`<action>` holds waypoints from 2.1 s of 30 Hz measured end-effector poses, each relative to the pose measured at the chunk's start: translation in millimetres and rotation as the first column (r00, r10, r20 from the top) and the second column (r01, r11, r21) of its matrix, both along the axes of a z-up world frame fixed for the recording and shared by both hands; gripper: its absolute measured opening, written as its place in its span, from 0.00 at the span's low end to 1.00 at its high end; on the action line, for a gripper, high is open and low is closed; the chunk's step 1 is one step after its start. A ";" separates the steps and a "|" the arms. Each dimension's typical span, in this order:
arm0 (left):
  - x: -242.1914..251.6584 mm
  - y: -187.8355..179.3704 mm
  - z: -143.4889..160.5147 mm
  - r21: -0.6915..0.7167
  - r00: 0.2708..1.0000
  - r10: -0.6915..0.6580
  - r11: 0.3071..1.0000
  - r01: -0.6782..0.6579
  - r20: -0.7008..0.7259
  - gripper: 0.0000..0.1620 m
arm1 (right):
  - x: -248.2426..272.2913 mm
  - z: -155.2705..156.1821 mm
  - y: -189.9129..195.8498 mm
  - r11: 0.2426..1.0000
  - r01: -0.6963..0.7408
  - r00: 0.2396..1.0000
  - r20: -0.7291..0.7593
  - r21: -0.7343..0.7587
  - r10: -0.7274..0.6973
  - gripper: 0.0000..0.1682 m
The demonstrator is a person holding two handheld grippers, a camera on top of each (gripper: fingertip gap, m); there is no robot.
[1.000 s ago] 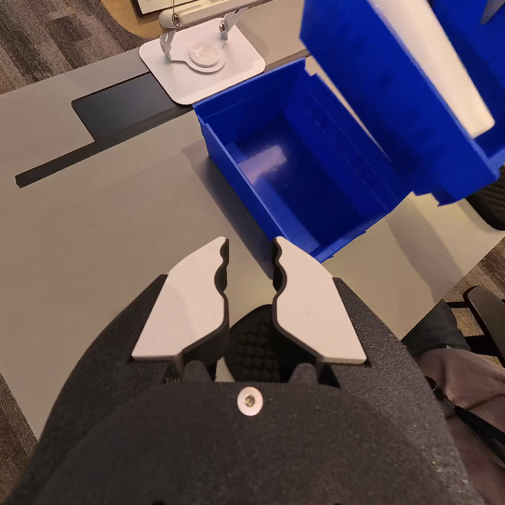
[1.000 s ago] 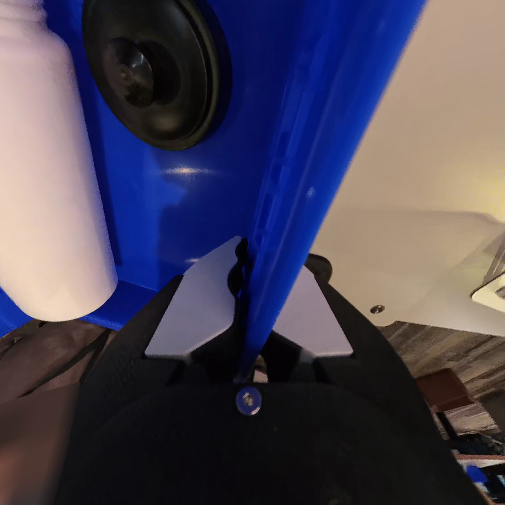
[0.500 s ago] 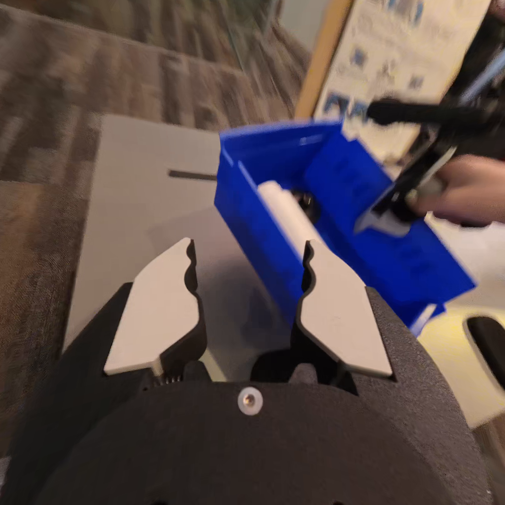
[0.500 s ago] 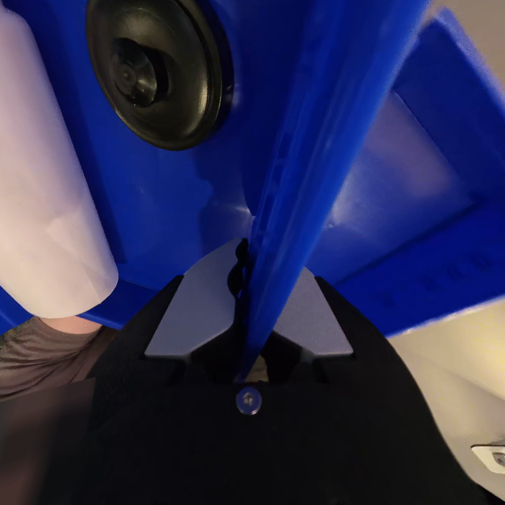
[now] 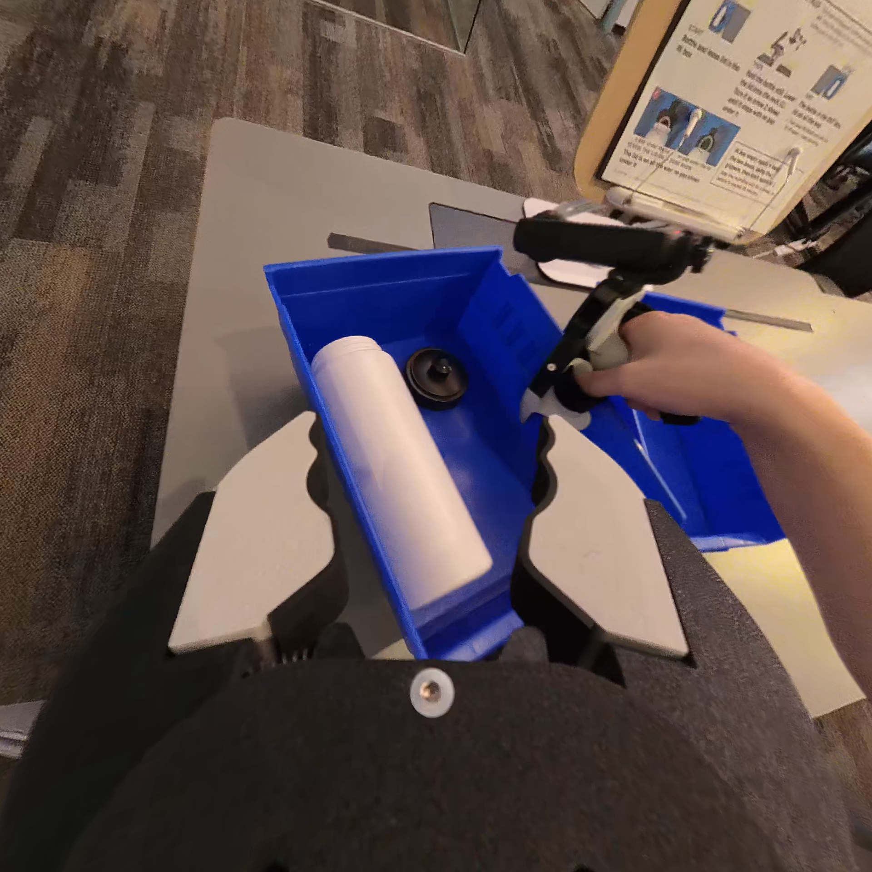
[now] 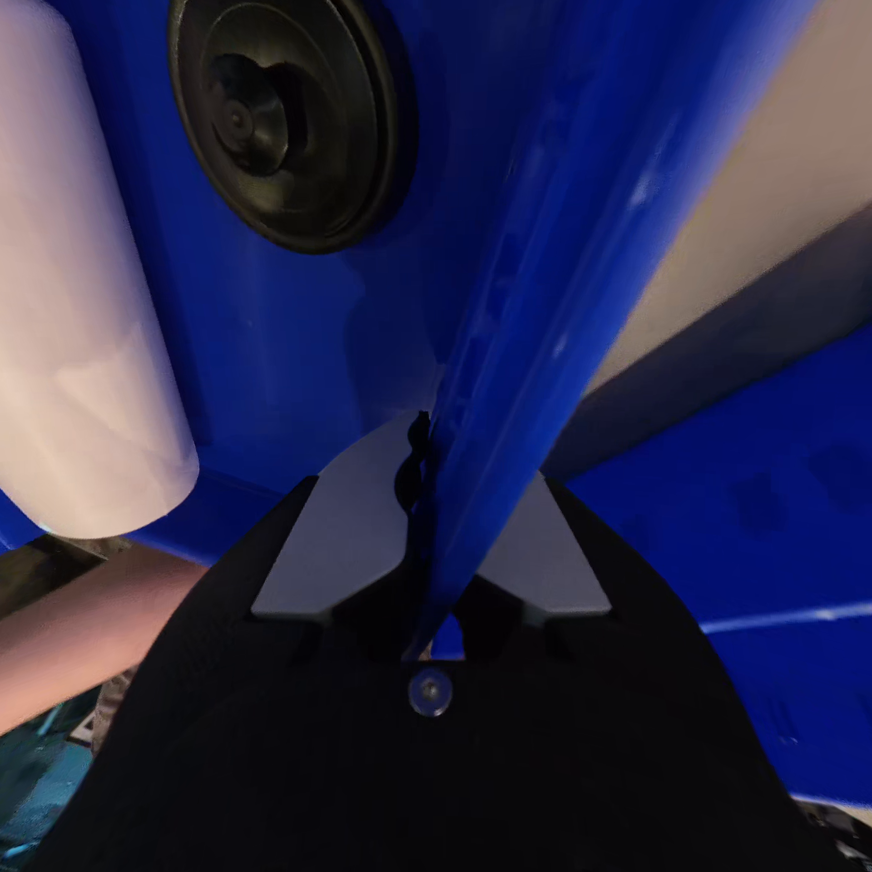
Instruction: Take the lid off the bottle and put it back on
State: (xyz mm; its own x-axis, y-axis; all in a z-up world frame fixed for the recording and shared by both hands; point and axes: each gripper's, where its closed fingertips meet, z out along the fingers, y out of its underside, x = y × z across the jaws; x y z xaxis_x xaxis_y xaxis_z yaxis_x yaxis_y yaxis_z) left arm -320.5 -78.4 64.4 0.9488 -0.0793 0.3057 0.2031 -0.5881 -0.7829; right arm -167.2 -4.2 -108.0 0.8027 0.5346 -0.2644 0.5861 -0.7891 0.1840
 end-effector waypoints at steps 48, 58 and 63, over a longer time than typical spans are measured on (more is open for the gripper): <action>68.2 26.5 2.7 -0.090 0.962 -0.046 0.996 0.022 -0.268 0.52 | 477.6 -4.8 68.9 0.848 0.348 0.931 -0.039 0.399 -0.364 0.04; 72.9 42.7 -14.0 -0.166 0.953 -0.032 0.986 -0.019 -0.303 0.49 | 624.2 -6.3 60.5 0.785 0.473 0.862 -0.024 0.400 -0.507 0.04; 82.0 54.3 -23.2 -0.198 0.936 -0.056 0.980 -0.015 -0.347 0.49 | 671.2 -6.8 56.1 0.763 0.506 0.839 -0.026 0.401 -0.543 0.04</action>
